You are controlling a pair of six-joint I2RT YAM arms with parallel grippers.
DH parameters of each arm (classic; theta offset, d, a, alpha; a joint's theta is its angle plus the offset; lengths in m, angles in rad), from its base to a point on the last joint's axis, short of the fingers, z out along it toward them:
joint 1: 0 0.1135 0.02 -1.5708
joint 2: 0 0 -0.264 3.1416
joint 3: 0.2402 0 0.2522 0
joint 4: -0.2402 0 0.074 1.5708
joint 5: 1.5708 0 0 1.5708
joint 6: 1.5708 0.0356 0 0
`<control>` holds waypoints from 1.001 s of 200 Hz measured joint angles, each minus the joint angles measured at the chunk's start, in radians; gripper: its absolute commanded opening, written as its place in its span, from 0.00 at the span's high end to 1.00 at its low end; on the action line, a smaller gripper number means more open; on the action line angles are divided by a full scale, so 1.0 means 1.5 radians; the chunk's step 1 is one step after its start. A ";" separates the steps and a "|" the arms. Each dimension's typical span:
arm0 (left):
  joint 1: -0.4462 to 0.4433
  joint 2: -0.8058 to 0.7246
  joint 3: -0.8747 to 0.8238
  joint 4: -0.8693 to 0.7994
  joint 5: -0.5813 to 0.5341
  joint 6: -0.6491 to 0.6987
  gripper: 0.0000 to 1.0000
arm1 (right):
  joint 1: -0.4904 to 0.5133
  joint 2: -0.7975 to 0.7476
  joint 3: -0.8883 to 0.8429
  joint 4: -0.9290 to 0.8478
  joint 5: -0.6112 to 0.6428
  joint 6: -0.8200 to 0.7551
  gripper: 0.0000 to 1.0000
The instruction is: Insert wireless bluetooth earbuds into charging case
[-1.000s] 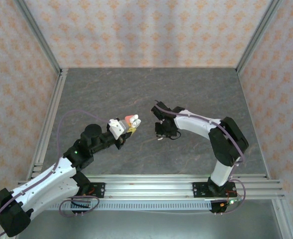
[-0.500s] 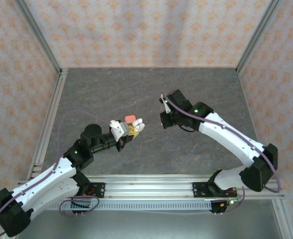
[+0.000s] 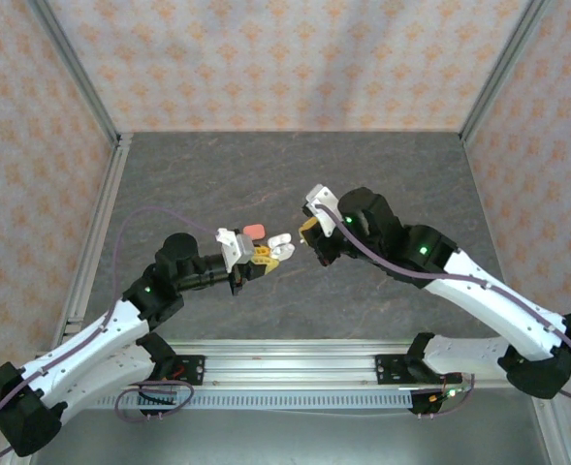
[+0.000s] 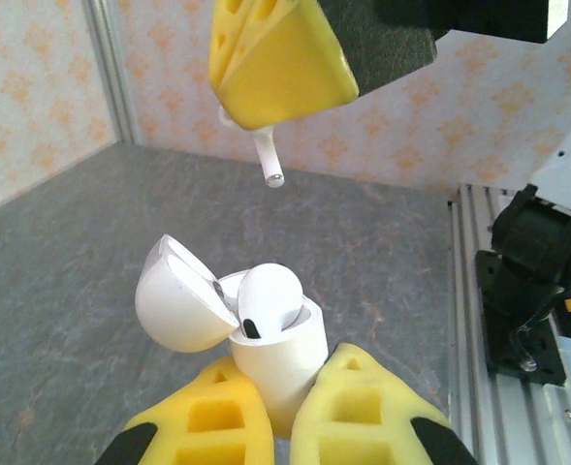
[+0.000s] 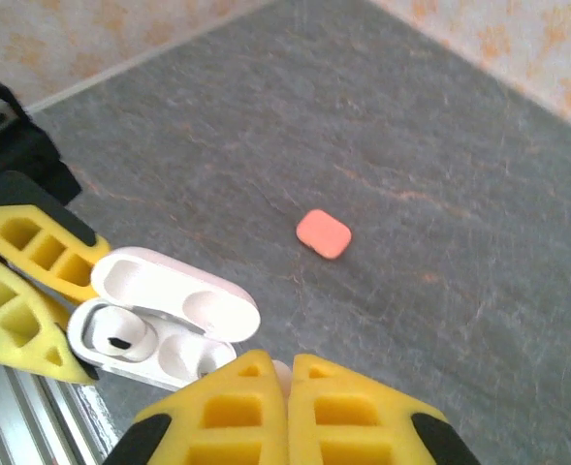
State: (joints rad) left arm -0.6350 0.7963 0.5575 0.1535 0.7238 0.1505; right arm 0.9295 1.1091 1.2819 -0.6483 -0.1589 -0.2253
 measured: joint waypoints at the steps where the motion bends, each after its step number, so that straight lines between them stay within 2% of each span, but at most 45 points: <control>1: 0.000 0.001 0.001 0.000 0.001 -0.001 1.00 | 0.000 -0.001 0.000 0.001 0.000 -0.001 0.93; 82: 0.001 0.008 0.026 0.000 0.049 -0.027 1.00 | 0.010 -0.008 -0.014 0.017 -0.029 -0.047 0.93; 200: 0.001 0.008 0.030 -0.001 0.054 -0.034 1.00 | 0.017 -0.008 -0.042 0.043 -0.055 -0.092 0.93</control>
State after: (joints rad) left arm -0.6342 0.8078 0.6018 0.1528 0.8051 0.0990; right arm 0.9554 1.0966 1.2194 -0.5831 -0.2409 -0.3630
